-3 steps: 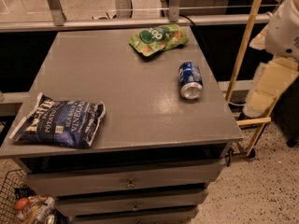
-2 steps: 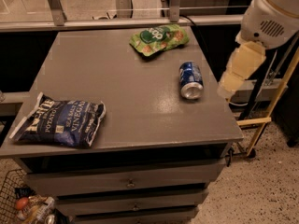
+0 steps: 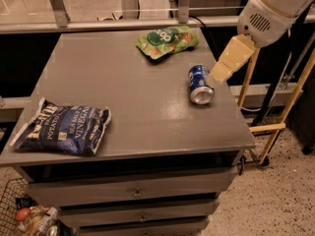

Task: Place pepsi can upright

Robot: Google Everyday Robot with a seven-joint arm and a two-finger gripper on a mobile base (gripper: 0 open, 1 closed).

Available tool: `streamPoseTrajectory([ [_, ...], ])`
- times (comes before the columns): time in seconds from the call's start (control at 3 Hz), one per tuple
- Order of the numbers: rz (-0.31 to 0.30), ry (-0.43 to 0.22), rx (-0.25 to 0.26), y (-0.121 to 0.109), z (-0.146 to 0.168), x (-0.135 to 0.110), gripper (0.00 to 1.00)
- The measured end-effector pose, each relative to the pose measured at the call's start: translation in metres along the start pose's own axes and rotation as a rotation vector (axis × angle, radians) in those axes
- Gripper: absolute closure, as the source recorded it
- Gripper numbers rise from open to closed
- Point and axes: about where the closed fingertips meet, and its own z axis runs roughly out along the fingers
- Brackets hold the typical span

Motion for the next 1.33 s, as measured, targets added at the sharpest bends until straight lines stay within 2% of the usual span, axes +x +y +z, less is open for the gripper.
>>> streamPoseTrajectory([
  [0.33,0.0,0.0,0.001,0.0,0.0,0.0,0.0],
  [0.67,0.083,0.019,-0.009,-0.005,0.008,-0.01,0.0],
  [1.0,0.252,0.079,-0.02,-0.018,0.029,-0.03,0.0],
  [1.33,0.418,0.136,-0.009,-0.028,0.051,-0.04,0.0],
])
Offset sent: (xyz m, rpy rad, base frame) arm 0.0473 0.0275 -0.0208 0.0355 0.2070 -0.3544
